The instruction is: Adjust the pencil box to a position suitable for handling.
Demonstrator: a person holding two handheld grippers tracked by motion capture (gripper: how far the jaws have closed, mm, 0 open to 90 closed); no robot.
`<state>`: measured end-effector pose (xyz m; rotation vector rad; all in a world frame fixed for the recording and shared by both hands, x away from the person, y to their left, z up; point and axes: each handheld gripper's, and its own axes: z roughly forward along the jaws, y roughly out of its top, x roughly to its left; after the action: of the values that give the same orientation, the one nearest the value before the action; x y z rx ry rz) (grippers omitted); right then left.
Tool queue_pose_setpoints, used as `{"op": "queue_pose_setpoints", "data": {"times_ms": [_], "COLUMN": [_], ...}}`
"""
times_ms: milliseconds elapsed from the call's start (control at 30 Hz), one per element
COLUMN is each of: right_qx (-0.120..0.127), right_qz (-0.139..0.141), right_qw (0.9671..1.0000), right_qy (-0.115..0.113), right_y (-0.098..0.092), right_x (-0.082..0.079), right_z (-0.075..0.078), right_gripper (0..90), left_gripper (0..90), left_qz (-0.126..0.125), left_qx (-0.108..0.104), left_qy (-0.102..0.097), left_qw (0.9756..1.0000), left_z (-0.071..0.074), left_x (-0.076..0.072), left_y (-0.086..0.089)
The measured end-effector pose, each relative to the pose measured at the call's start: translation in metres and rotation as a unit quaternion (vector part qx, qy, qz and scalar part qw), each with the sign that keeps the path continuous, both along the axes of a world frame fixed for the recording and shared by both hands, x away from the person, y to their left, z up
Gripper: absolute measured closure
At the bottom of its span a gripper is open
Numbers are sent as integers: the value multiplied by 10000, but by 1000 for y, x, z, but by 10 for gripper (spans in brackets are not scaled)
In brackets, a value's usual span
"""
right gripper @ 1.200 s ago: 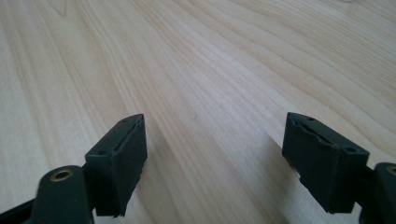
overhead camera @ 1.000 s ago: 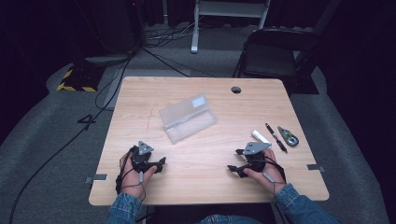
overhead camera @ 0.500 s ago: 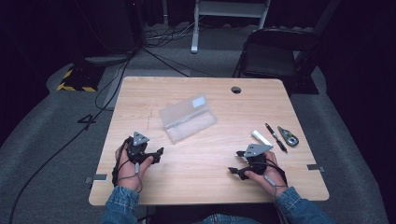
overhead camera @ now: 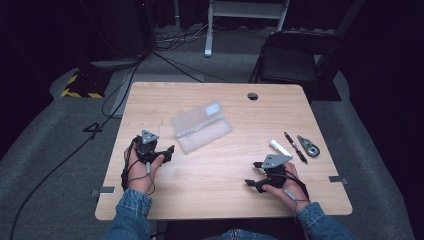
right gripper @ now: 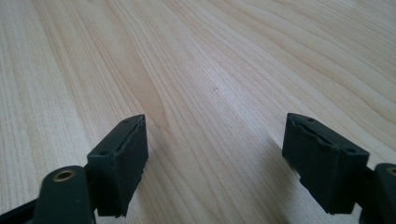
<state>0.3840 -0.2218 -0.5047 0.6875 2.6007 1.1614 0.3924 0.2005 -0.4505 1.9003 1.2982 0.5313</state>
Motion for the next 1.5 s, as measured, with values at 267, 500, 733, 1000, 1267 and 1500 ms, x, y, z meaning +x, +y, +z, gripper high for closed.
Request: {"op": "queue_pose_setpoints", "data": {"times_ms": [267, 500, 733, 1000, 1267, 1500], "right_qx": [1, 7, 8, 6, 10, 11], "right_qz": [-160, -211, -211, -195, -182, -167], "right_qw": [9999, 9998, 9998, 9998, 9998, 9999], "right_qy": [-3, 9, 8, 6, 5, 8], "right_y": [-7, -8, -8, -9, -9, -10], "right_x": [-8, -9, -9, -9, -10, -10], "right_z": [0, 0, 0, 0, 0, 0], "right_gripper": [225, 225, 225, 225, 225, 225], "left_gripper": [286, 299, 361, 434, 434, 467], "left_qz": [-3, 72, -13, -233, -367, -741], "left_qx": [-44, -135, -68, 128, 281, 430], "left_qy": [36, 41, 275, 382, 468, 471], "left_qw": [10000, 9999, 9996, 9989, 9978, 9952], "left_z": [-5, -15, -32, -40, -44, -45], "left_x": [25, 40, 53, 56, 56, 52], "left_y": [-7, -16, -27, -43, -46, -47]}}
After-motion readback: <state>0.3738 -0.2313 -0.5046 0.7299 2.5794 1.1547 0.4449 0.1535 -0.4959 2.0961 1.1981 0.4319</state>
